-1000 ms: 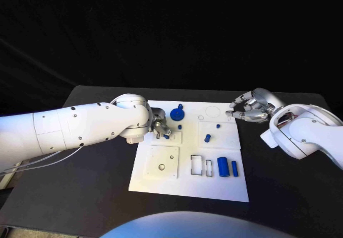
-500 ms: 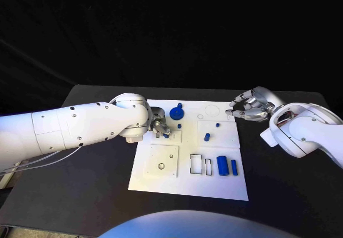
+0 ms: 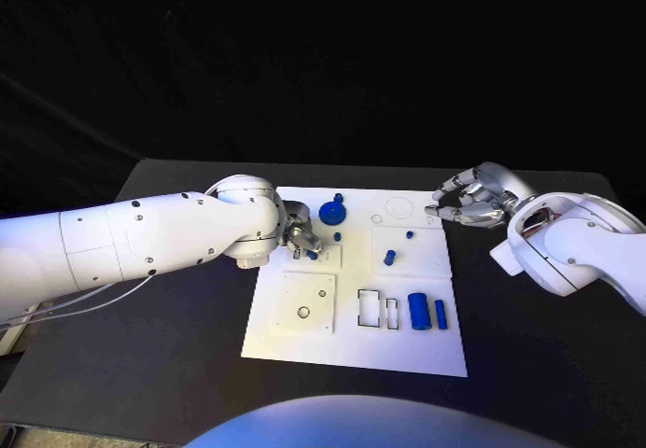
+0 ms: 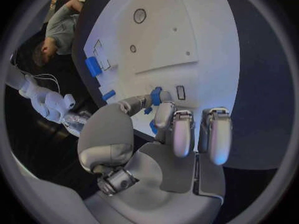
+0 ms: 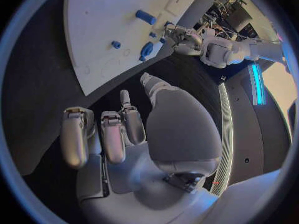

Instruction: Assemble the parts on the task board

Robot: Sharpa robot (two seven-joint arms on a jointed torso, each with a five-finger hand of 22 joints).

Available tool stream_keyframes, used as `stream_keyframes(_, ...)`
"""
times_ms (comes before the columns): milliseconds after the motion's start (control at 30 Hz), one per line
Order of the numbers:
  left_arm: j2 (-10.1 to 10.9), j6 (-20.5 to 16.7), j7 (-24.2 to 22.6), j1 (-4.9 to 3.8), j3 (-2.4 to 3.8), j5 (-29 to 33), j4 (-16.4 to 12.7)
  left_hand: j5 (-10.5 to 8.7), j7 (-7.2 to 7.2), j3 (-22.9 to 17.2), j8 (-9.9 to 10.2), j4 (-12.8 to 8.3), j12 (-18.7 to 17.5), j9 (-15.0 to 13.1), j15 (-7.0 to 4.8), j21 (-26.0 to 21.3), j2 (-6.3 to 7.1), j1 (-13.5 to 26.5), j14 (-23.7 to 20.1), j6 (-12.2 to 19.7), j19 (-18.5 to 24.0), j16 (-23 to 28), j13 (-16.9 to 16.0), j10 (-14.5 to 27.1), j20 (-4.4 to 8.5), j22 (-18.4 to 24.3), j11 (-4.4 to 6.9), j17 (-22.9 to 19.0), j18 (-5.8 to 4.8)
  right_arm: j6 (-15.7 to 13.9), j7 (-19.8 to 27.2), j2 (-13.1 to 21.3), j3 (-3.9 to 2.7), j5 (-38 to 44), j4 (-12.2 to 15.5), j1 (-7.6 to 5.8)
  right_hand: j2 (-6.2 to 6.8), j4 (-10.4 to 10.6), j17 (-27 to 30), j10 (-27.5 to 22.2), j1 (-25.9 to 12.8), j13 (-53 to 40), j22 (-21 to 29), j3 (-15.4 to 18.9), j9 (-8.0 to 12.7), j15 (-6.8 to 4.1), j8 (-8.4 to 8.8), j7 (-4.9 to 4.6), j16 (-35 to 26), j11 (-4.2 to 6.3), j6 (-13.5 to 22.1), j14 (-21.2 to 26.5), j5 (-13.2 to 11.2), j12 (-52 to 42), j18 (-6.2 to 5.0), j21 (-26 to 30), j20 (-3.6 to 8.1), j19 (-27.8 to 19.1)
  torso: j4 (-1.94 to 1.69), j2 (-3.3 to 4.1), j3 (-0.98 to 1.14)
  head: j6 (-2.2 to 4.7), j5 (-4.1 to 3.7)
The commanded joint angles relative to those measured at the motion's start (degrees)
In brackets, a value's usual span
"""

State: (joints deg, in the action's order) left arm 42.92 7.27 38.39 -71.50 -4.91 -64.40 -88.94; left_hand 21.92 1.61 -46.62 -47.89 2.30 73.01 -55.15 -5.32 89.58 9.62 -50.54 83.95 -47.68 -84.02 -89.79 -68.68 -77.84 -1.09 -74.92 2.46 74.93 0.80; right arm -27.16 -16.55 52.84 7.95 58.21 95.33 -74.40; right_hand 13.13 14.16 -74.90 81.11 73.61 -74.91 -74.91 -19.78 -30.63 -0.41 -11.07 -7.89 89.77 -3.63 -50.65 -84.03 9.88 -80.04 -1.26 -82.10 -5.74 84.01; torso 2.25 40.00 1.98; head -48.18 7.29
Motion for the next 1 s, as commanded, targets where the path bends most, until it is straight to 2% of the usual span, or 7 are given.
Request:
stream_keyframes(33,-0.05,2.07,0.22,0.42,-0.31,0.70,-0.05,-0.26,-0.62,-3.64,-0.37,-3.93,0.17,0.05,-0.55,0.24,-0.19,0.62,6.05,-0.46,-5.82,-0.21,0.06,-0.38,0.37,-14.91,0.06,15.07,-0.73,0.49,0.09,0.00,0.00,0.51,-0.01,0.03,-0.07,0.24,-15.10,0.04,-0.60,-4.87,-10.20,-0.02,-0.09,-0.15,-0.07,0.09,0.23,0.36,-0.47,-5.97,0.13,0.09,-0.83,0.32,0.13,1.39,0.01,0.02,0.00,-0.01,-0.01)
stream_keyframes(367,-0.03,2.17,0.22,0.42,-0.31,0.81,0.07,-1.92,-0.78,-2.64,-0.65,-3.23,0.18,0.84,-0.70,0.22,0.26,1.71,6.05,-0.64,-5.81,-0.21,0.14,-0.33,0.53,-14.90,0.18,15.07,-0.73,0.43,0.10,0.02,0.00,0.51,-0.01,0.03,0.03,0.45,-15.10,-0.01,-0.61,-4.79,-10.18,-0.07,-0.18,-0.18,-0.16,0.11,0.23,0.38,-0.41,-5.97,0.12,0.15,-0.84,0.41,0.17,1.37,0.01,0.00,0.01,-0.13,-0.07)
stream_keyframes(533,-0.03,2.55,0.26,0.42,-0.31,0.83,0.19,-3.89,-0.87,-1.62,-0.90,-2.38,0.20,1.72,-0.76,0.20,1.04,3.03,6.05,-0.83,-5.79,-0.21,0.21,-0.23,0.61,-14.88,0.28,15.07,-0.72,0.39,0.11,0.05,0.00,0.51,0.00,0.03,0.03,0.45,-15.10,-0.01,-0.61,-4.79,-10.18,-0.07,-0.18,-0.18,-0.16,0.11,0.23,0.38,-0.41,-5.97,0.12,0.15,-0.84,0.41,0.17,1.37,-0.01,0.00,0.02,-0.16,-0.10)
stream_keyframes(800,-0.09,2.83,0.32,0.41,-0.31,0.88,0.45,-6.42,-0.86,-0.89,-1.22,-1.43,0.25,2.57,-0.77,0.23,1.37,4.15,6.05,-0.93,-5.82,-0.21,0.26,-0.16,0.64,-14.91,0.28,15.07,-0.73,0.32,0.13,0.08,0.00,0.51,0.03,0.03,0.09,0.48,-15.10,-0.04,-0.61,-4.75,-10.17,-0.05,-0.20,-0.19,-0.17,0.11,0.23,0.39,-0.37,-5.97,0.05,0.19,-0.84,0.42,0.17,1.37,0.06,0.01,0.02,-0.18,-0.12)
stream_keyframes(1000,-0.17,2.95,0.35,0.41,-0.31,0.95,0.61,-7.32,-0.84,-0.59,-1.37,-0.97,0.29,2.89,-0.76,0.22,1.50,4.67,6.05,-0.96,-5.82,-0.21,0.26,-0.15,0.63,-14.91,0.25,15.07,-0.73,0.28,0.13,0.14,0.00,0.51,0.07,0.03,0.09,0.48,-15.10,-0.04,-0.61,-4.75,-10.17,-0.05,-0.20,-0.19,-0.17,0.11,0.23,0.39,-0.37,-5.97,0.05,0.19,-0.84,0.42,0.17,1.37,0.04,0.02,0.01,-0.23,-0.22)
